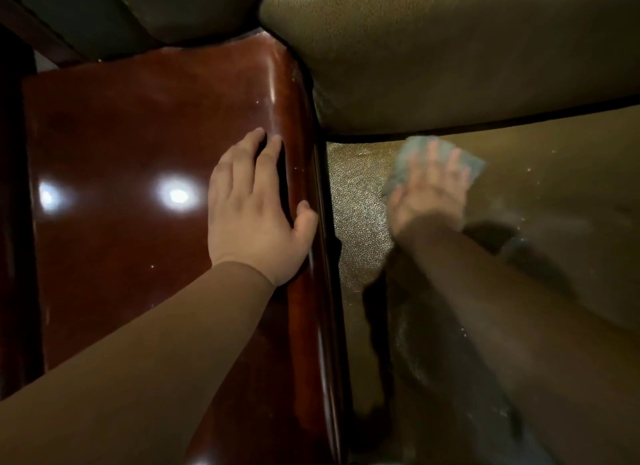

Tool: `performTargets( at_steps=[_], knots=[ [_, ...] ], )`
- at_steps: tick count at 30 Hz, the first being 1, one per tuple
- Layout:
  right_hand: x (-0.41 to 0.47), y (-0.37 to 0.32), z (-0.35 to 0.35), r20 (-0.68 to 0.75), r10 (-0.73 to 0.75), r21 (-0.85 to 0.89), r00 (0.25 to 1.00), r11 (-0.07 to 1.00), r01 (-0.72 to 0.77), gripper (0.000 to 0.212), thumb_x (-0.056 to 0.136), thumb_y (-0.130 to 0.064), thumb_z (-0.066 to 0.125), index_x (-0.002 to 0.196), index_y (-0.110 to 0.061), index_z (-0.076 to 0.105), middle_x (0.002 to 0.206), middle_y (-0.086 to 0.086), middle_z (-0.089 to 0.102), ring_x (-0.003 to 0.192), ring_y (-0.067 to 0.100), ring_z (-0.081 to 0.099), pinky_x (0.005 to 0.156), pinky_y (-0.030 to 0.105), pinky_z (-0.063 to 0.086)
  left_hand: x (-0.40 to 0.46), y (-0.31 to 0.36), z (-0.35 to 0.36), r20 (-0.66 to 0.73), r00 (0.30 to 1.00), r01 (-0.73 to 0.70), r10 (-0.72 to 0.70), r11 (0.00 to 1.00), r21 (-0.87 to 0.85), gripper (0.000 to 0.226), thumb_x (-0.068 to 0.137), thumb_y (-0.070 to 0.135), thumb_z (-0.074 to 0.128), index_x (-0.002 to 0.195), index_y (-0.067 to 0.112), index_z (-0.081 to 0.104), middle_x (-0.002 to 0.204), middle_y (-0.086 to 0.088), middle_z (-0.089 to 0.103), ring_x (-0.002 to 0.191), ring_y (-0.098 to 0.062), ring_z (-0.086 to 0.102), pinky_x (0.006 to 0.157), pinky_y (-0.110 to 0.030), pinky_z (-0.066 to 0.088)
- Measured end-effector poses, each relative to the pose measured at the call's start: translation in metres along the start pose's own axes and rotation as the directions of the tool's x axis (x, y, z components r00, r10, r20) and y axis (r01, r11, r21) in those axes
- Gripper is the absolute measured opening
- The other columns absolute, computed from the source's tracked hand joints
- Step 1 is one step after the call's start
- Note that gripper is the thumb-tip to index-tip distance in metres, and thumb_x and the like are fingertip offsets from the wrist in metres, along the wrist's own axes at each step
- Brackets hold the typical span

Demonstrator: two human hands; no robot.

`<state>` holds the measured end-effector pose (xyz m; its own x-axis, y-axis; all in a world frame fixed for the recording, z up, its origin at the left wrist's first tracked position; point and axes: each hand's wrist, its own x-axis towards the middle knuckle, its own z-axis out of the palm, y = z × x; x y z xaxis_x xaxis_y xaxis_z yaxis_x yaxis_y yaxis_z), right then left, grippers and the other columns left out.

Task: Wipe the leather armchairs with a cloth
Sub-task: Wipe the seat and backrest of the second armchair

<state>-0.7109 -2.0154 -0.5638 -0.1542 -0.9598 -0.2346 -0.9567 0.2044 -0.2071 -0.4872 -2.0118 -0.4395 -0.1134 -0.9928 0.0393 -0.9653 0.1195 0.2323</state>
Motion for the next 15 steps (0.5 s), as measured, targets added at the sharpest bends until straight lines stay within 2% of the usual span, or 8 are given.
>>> performTargets(
  at_steps=[1, 3, 5, 7, 9, 11, 13, 15],
  knots=[
    [-0.011, -0.005, 0.007, 0.033, -0.174, -0.035, 0.984, 0.984, 0.175, 0.071, 0.097, -0.039, 0.035, 0.162, -0.01, 0.03, 0.17, 0.015, 0.023, 0.156, 0.046, 0.014, 0.127, 0.06, 0.011, 0.001, 0.0, -0.001, -0.001, 1.0, 0.0, 0.0, 1.0, -0.001, 0.079, 0.085, 0.039, 0.06, 0.153, 0.002, 0.045, 0.159, -0.019, 0.041, 0.145, -0.04, 0.035, 0.125, -0.05, 0.025],
    [-0.015, 0.006, 0.005, 0.139, -0.482, -0.098, 0.865, 0.863, 0.496, 0.068, 0.103, -0.046, 0.036, 0.163, -0.016, 0.028, 0.171, 0.01, 0.022, 0.158, 0.04, 0.014, 0.128, 0.056, 0.014, 0.003, 0.001, -0.001, 0.001, 1.0, 0.002, -0.002, 1.0, 0.002, 0.079, 0.086, 0.04, 0.059, 0.153, 0.002, 0.045, 0.159, -0.018, 0.04, 0.146, -0.04, 0.035, 0.125, -0.049, 0.024],
    [0.007, 0.038, -0.003, 0.156, -0.613, -0.109, 0.774, 0.768, 0.631, 0.066, 0.104, -0.048, 0.036, 0.162, -0.017, 0.029, 0.171, 0.011, 0.023, 0.157, 0.038, 0.017, 0.128, 0.054, 0.013, 0.004, 0.002, 0.0, -0.003, 1.0, -0.001, 0.001, 1.0, 0.004, 0.079, 0.086, 0.04, 0.059, 0.153, 0.001, 0.045, 0.159, -0.019, 0.04, 0.146, -0.04, 0.036, 0.125, -0.049, 0.025],
    [0.027, 0.073, -0.011, 0.104, -0.461, -0.1, 0.881, 0.877, 0.471, 0.065, 0.103, -0.046, 0.033, 0.159, -0.014, 0.034, 0.168, 0.016, 0.029, 0.155, 0.043, 0.022, 0.126, 0.057, 0.015, 0.004, 0.002, 0.002, -0.008, 1.0, -0.01, 0.01, 1.0, -0.001, 0.079, 0.085, 0.039, 0.06, 0.152, 0.001, 0.046, 0.158, -0.02, 0.041, 0.145, -0.041, 0.036, 0.125, -0.049, 0.026],
    [0.036, 0.088, -0.02, 0.05, -0.125, -0.071, 0.991, 0.989, 0.129, 0.069, 0.101, -0.048, 0.026, 0.16, -0.012, 0.033, 0.167, 0.017, 0.029, 0.155, 0.045, 0.02, 0.126, 0.058, 0.012, 0.002, 0.002, 0.002, -0.004, 1.0, -0.006, 0.006, 1.0, -0.006, 0.079, 0.084, 0.039, 0.061, 0.152, 0.001, 0.046, 0.158, -0.019, 0.042, 0.145, -0.04, 0.036, 0.125, -0.048, 0.025],
    [0.034, 0.064, -0.02, 0.048, 0.08, -0.036, 0.996, 0.996, -0.078, 0.074, 0.099, -0.051, 0.019, 0.163, -0.015, 0.027, 0.171, 0.015, 0.02, 0.157, 0.045, 0.011, 0.126, 0.056, 0.005, 0.003, 0.001, 0.002, -0.003, 1.0, -0.001, 0.001, 1.0, -0.006, 0.079, 0.083, 0.039, 0.061, 0.153, 0.002, 0.046, 0.158, -0.019, 0.042, 0.145, -0.039, 0.036, 0.125, -0.046, 0.025],
    [0.017, 0.026, -0.015, 0.1, 0.007, -0.03, 0.995, 1.0, -0.004, 0.075, 0.098, -0.051, 0.014, 0.165, -0.02, 0.024, 0.173, 0.013, 0.014, 0.157, 0.046, 0.005, 0.126, 0.056, 0.001, 0.003, 0.001, 0.0, 0.003, 1.0, 0.005, -0.005, 1.0, 0.001, 0.08, 0.083, 0.039, 0.061, 0.153, 0.003, 0.046, 0.158, -0.018, 0.041, 0.146, -0.039, 0.036, 0.125, -0.045, 0.024],
    [-0.009, 0.003, -0.004, 0.172, -0.282, -0.078, 0.944, 0.951, 0.299, 0.075, 0.098, -0.055, 0.013, 0.165, -0.022, 0.024, 0.173, 0.011, 0.015, 0.157, 0.045, 0.007, 0.128, 0.057, 0.005, 0.003, 0.001, 0.0, 0.001, 1.0, 0.007, -0.007, 1.0, 0.009, 0.08, 0.084, 0.039, 0.061, 0.153, 0.003, 0.045, 0.159, -0.018, 0.041, 0.146, -0.038, 0.035, 0.125, -0.046, 0.024]
  ],
)
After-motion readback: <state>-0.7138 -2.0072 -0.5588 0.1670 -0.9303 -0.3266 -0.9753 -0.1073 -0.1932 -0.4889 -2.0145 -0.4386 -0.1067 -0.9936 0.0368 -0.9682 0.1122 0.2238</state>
